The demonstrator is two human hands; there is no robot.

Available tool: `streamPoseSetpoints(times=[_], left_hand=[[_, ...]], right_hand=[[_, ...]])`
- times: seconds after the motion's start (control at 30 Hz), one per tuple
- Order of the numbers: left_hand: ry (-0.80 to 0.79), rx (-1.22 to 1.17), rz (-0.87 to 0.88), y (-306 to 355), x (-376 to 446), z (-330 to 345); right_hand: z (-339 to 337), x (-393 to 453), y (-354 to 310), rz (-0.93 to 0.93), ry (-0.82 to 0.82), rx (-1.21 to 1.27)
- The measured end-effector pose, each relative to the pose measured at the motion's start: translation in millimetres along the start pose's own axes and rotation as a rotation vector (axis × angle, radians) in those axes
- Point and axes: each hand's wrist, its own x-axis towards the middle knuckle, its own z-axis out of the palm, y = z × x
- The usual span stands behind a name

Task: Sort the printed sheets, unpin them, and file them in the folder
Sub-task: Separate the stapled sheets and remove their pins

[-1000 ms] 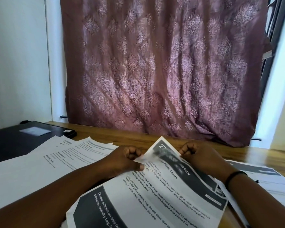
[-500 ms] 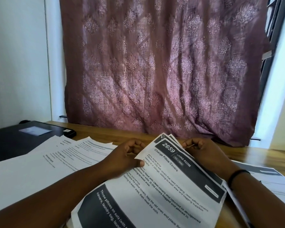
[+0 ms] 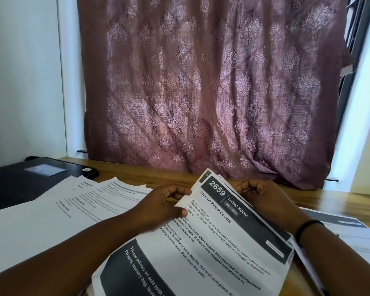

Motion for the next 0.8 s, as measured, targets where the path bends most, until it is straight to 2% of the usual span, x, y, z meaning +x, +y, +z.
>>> streamPoseSetpoints(times=[0.17, 0.27, 0.37, 0.57, 0.8], left_hand=[[-0.024, -0.052, -0.040, 1.4, -2.3, 0.3], [-0.044, 0.017, -0.026, 4.8, -4.4, 2.7], [-0.053, 0.034, -0.025, 7.5, -5.8, 4.1], [0.004, 0.215, 0.036, 7.1, -5.2, 0.7], [0.009, 0.002, -0.009, 7.7, -4.3, 2.9]], right_hand=[[-4.1, -0.2, 1.0, 0.002, -0.064, 0.053], [-4.4, -1.7, 0.9, 0.009, -0.138, 0.015], [-3.9, -0.8, 1.8, 0.008, -0.102, -0.029], [-5.5, 3.8, 0.7, -0.003, 0.043, -0.011], [-15.3, 5.1, -1.6, 0.006, 0.085, -0.018]])
